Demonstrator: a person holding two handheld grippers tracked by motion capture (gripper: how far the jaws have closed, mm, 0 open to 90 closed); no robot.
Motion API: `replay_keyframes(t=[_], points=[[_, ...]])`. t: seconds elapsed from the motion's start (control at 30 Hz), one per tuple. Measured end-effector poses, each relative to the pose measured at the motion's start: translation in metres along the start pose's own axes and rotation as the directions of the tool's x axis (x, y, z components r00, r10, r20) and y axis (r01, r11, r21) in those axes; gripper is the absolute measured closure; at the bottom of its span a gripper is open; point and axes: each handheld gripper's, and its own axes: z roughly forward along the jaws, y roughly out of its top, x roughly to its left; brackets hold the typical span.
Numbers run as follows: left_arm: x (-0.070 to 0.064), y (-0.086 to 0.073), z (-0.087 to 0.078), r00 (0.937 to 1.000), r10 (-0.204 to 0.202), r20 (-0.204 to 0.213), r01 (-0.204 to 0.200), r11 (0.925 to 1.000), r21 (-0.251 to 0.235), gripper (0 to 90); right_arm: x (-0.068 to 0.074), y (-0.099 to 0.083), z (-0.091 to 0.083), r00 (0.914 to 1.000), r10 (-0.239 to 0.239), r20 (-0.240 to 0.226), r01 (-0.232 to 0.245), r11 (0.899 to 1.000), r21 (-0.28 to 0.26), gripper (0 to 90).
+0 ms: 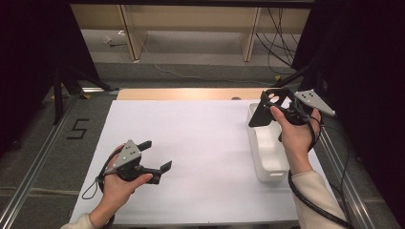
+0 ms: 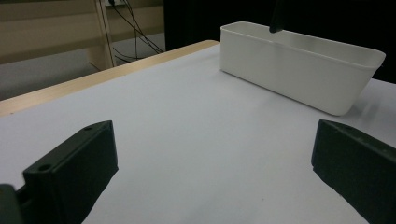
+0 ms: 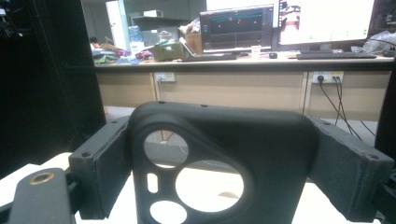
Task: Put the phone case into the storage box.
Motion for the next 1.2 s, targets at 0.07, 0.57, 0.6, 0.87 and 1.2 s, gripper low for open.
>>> replay_keyframes(t=[0.07,0.57,0.6,0.87,1.2], points=[[0.0,0.0,0.0,1.0,0.0,0.001,0.0,1.0,-0.001,0.0,-0.001,0.0,0.0,1.0,-0.003,0.001,0.003,1.0,0.001,14.6],[0.0,0.0,0.0,1.0,-0.005,0.003,0.005,1.0,-0.003,0.0,-0.008,-0.002,0.0,0.9995,-0.013,0.028,0.013,1.0,0.007,14.6],[0.0,0.0,0.0,1.0,-0.004,0.003,0.004,1.0,-0.003,0.0,-0.008,-0.002,0.0,0.9994,-0.014,0.03,0.014,1.0,0.009,14.6],[0.0,0.0,0.0,1.0,-0.002,0.002,0.002,1.0,-0.002,0.0,-0.011,-0.004,0.001,0.9991,-0.015,0.039,0.015,1.0,0.015,14.6],[0.0,0.0,0.0,1.0,-0.006,0.002,0.006,1.0,-0.002,0.0,-0.013,-0.006,0.002,0.9986,-0.019,0.049,0.018,1.0,0.019,14.6]])
